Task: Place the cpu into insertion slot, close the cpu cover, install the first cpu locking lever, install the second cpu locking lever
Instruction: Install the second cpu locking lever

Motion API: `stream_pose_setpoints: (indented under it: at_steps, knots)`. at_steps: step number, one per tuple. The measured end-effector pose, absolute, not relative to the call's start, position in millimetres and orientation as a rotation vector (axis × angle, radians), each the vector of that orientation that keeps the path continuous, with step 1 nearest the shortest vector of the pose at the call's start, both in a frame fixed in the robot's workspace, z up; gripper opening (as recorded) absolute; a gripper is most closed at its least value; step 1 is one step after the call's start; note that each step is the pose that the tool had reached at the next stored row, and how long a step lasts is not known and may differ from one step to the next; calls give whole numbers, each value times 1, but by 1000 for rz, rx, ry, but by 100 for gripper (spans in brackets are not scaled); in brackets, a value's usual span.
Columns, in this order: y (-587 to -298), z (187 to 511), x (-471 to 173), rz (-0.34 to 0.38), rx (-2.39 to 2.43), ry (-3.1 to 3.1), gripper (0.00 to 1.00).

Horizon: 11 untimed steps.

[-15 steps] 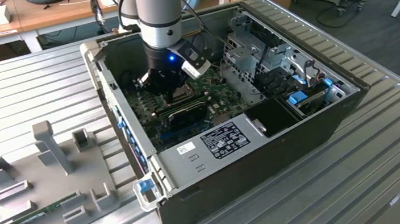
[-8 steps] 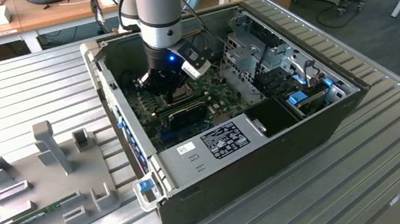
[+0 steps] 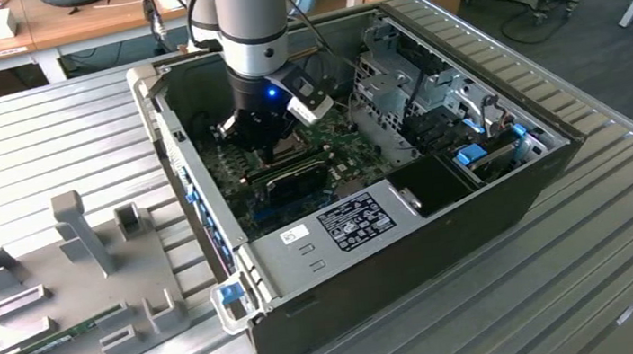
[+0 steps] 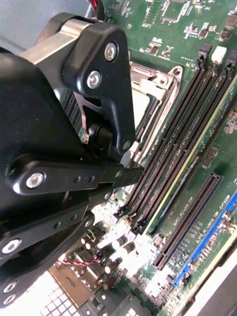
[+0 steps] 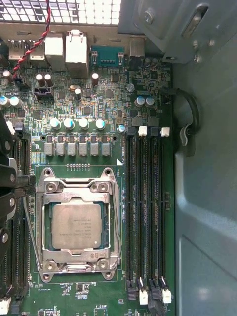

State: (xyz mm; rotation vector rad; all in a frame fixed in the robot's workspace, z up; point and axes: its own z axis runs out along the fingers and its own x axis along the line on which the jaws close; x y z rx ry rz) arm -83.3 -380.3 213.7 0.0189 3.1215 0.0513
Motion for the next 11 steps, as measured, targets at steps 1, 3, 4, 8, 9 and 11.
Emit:
stream_pose_setpoints:
  at_steps: [1, 3, 4, 8, 9, 11]
  knots:
    - [-380, 213, -83, 51, 19, 3122, 11]
    - [-380, 212, -83, 51, 19, 3122, 11]
    - [-380, 211, -83, 51, 19, 3122, 11]
    - [-378, 209, -83, 51, 19, 3122, 11]
    - [-377, 208, -84, 51, 19, 3122, 11]
    - [-375, 207, -84, 51, 19, 3122, 11]
